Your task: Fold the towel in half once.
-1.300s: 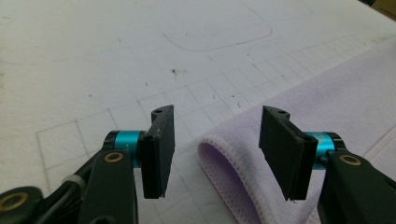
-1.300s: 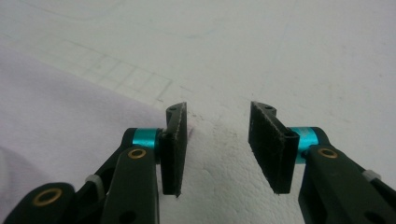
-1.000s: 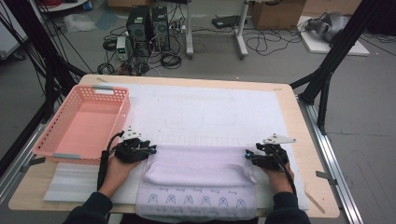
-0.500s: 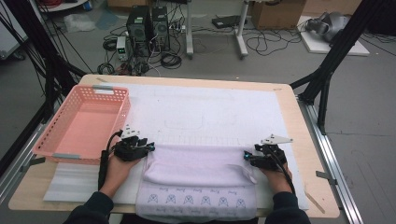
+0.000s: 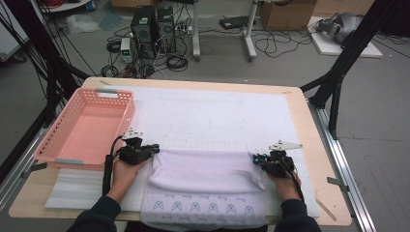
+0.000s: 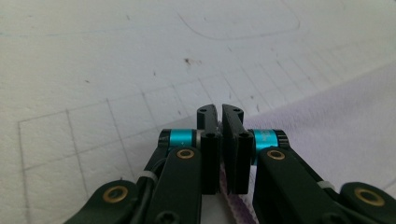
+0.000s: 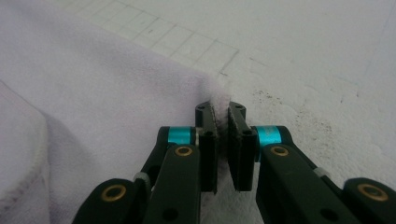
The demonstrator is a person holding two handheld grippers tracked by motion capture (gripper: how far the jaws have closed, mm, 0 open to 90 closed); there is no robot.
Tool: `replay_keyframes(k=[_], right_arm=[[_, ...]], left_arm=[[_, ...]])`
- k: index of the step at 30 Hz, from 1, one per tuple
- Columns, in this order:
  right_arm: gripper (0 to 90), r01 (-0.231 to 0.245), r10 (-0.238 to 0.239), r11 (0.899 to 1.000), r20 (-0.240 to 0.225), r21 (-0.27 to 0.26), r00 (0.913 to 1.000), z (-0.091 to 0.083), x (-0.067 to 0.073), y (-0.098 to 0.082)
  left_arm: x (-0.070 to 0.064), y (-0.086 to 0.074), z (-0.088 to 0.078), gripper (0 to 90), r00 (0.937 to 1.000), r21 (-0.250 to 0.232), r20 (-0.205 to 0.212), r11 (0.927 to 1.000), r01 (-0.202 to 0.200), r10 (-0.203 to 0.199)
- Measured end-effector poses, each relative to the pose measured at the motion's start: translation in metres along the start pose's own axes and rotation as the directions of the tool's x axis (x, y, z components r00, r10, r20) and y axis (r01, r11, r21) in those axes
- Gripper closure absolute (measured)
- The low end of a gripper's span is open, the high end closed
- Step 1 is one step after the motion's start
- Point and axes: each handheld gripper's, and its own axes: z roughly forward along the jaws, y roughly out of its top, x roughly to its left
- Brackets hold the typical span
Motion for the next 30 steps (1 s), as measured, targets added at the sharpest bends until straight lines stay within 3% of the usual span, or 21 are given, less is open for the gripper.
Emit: replay_keyframes(k=[1,3,8,14,17,22,25,30], right_arm=[[85.2,0.000,0.000,1.000,0.000,-0.004,1.0000,0.000,-0.001,0.001],[85.6,0.020,-0.019,1.000,0.028,-0.010,0.9994,0.001,-0.002,0.005],[85.8,0.043,-0.038,0.998,0.092,-0.051,0.9950,0.004,-0.013,0.018],[85.7,0.022,-0.011,0.996,0.130,-0.084,0.9915,0.018,-0.033,0.040],[85.6,0.020,-0.007,0.996,0.144,-0.088,0.9895,0.026,-0.041,0.054],[85.4,0.022,-0.012,0.998,0.162,-0.060,0.9867,0.039,-0.051,0.072],[85.4,0.011,0.000,0.998,0.177,-0.061,0.9842,0.045,-0.052,0.078],[85.4,0.004,0.014,0.996,0.204,-0.084,0.9788,0.052,-0.051,0.088]], left_arm=[[0.002,0.002,0.002,86.0,0.9998,0.009,0.006,0.9998,0.018,-0.019],[0.002,0.006,0.005,86.1,1.0000,0.015,0.000,0.9999,0.008,-0.008],[0.005,0.034,0.006,86.3,0.9998,-0.023,-0.019,0.9997,0.003,-0.004],[0.015,0.062,0.024,86.3,0.9993,-0.057,-0.038,0.9984,-0.001,-0.001],[0.022,0.073,0.031,86.3,0.9990,-0.083,-0.039,0.9963,0.021,-0.025],[0.027,0.084,0.041,86.2,0.9982,-0.079,-0.060,0.9968,-0.012,0.007],[0.032,0.086,0.042,86.2,0.9984,-0.128,-0.056,0.9917,0.001,-0.009],[0.037,0.084,0.047,86.2,0.9962,-0.157,-0.081,0.9865,-0.046,0.033]])
